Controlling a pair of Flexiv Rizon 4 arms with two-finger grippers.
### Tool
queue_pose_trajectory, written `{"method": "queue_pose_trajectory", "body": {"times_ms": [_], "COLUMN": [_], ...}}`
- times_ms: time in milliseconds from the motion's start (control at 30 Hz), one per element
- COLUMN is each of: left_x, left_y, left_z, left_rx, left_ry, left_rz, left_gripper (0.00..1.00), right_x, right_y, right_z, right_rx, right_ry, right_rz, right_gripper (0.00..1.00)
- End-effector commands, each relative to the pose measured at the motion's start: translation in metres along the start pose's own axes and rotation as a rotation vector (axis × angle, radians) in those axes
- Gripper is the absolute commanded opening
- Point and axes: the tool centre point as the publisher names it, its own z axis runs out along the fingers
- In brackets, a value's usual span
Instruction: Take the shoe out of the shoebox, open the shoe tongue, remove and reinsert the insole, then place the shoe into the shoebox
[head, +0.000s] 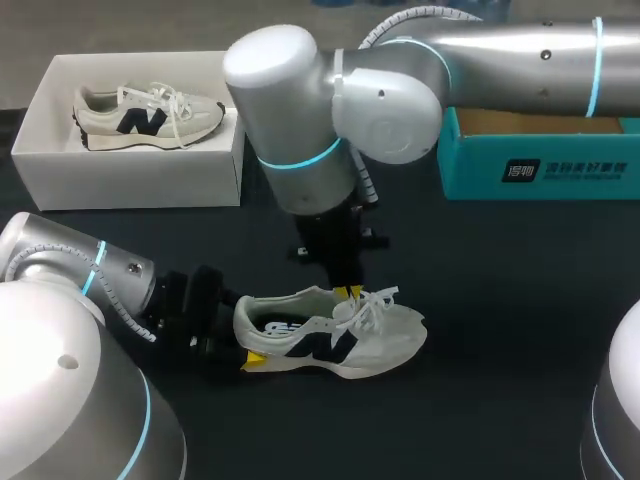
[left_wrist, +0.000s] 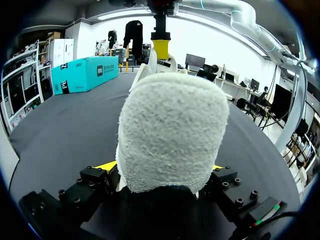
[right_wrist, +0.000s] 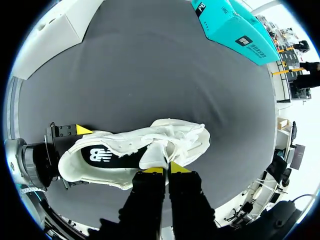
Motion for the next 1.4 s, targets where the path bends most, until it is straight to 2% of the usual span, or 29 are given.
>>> {"method": "queue_pose_trajectory", "body": {"times_ms": [33, 333, 900, 1100, 1167, 1400], "left_x": [-0.001, -0.001, -0.001, -0.001, -0.001, -0.001], "left_y": [0.005, 0.005, 0.005, 0.005, 0.005, 0.005], "left_z": [0.005, 0.005, 0.005, 0.005, 0.005, 0.005], "left_rx": [-0.007, -0.007, -0.007, -0.007, -0.007, -0.007], "left_ry": [0.000, 0.000, 0.000, 0.000, 0.000, 0.000], "left_rz": [0.000, 0.000, 0.000, 0.000, 0.000, 0.000], "left_gripper": [0.00, 0.00, 0.00, 0.00, 0.00, 0.00], "right_x": [-0.024, -0.045, -0.067, -0.065, -0.064, -0.062], "right_y": [-0.004, 0.001, 0.000, 0.003, 0.003, 0.001], "right_z": [0.001, 0.012, 0.058, 0.062, 0.062, 0.061], "right_rx": [-0.011, 0.030, 0.071, 0.074, 0.072, 0.062], "right_ry": [0.080, 0.082, 0.084, 0.091, 0.093, 0.100], "right_rz": [0.113, 0.138, 0.192, 0.189, 0.187, 0.191], "right_gripper": [0.00, 0.00, 0.00, 0.25, 0.36, 0.47]}}
